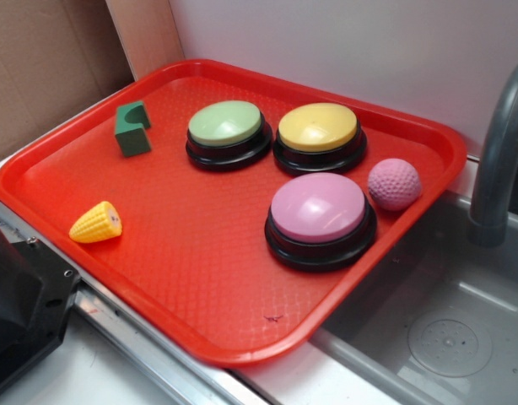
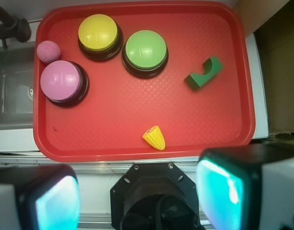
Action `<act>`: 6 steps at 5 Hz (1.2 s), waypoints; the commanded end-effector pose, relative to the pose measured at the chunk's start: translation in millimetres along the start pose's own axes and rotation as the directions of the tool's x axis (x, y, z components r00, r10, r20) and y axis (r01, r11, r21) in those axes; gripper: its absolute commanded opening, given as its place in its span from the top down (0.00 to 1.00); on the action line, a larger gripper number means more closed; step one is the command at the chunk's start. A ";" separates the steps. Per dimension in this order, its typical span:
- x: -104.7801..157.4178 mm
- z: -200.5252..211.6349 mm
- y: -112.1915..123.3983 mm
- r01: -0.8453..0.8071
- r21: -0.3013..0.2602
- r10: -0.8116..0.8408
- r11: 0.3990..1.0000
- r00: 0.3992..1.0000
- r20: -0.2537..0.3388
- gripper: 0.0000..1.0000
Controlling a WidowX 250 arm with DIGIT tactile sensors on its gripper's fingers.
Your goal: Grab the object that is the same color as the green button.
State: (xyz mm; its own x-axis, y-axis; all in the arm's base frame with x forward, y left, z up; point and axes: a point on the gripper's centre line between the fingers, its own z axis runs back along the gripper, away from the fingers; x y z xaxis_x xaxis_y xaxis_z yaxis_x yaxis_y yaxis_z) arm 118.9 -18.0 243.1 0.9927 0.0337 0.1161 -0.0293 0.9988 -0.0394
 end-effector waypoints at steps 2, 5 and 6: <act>45.5 -53.7 50.4 -0.236 0.087 0.245 0.968 0.964 -0.101 0.00; 98.1 -136.7 144.0 -0.727 0.043 0.723 0.685 0.686 0.081 0.00; 94.0 -163.3 149.3 -0.746 0.034 0.740 0.665 0.664 0.108 0.00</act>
State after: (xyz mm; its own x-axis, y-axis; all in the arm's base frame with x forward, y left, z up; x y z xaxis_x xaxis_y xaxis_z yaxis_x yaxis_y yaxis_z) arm 231.6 115.9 74.5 0.6342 0.7651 0.1111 -0.7633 0.6425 -0.0675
